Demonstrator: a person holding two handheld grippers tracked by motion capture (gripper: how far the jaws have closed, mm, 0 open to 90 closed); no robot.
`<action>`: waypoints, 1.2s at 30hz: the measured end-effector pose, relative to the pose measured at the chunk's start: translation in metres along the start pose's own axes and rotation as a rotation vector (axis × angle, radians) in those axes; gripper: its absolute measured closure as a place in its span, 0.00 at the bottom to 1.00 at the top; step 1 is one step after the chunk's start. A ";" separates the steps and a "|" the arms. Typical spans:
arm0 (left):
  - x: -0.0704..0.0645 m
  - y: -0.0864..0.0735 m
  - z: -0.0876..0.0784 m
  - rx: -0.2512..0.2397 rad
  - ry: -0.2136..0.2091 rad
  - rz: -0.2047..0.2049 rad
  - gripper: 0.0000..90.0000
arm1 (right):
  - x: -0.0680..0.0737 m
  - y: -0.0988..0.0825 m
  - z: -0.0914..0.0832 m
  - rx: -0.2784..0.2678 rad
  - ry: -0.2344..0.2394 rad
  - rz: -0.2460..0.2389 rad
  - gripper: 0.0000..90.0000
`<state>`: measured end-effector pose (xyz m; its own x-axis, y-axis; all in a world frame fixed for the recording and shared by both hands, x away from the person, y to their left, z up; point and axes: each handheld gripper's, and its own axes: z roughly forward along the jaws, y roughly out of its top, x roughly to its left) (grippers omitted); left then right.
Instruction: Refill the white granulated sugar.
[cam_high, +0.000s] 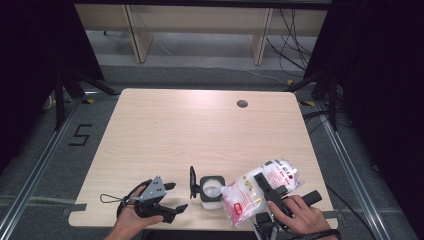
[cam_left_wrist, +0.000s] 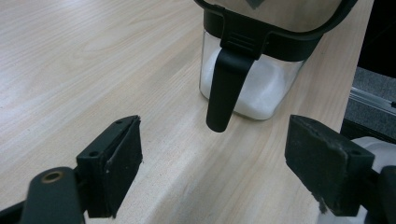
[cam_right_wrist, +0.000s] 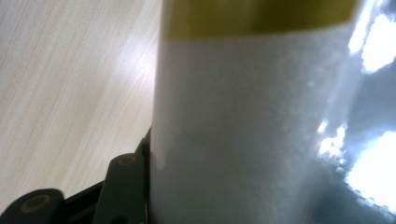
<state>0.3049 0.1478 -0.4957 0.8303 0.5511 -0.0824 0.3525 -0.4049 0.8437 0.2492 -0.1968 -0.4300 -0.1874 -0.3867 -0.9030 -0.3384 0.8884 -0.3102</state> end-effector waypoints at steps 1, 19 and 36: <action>0.000 0.000 0.000 0.000 0.000 -0.003 0.21 | -0.001 0.000 0.001 -0.008 -0.004 -0.019 0.57; 0.000 0.000 0.000 0.003 -0.004 0.008 0.21 | -0.002 -0.002 0.002 -0.020 0.000 -0.027 0.57; 0.001 0.000 0.000 0.003 -0.004 0.008 0.21 | 0.000 0.000 0.000 0.004 0.007 -0.001 0.58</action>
<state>0.3054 0.1481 -0.4954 0.8347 0.5451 -0.0781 0.3476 -0.4116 0.8425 0.2493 -0.1973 -0.4302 -0.1935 -0.3896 -0.9004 -0.3348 0.8889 -0.3126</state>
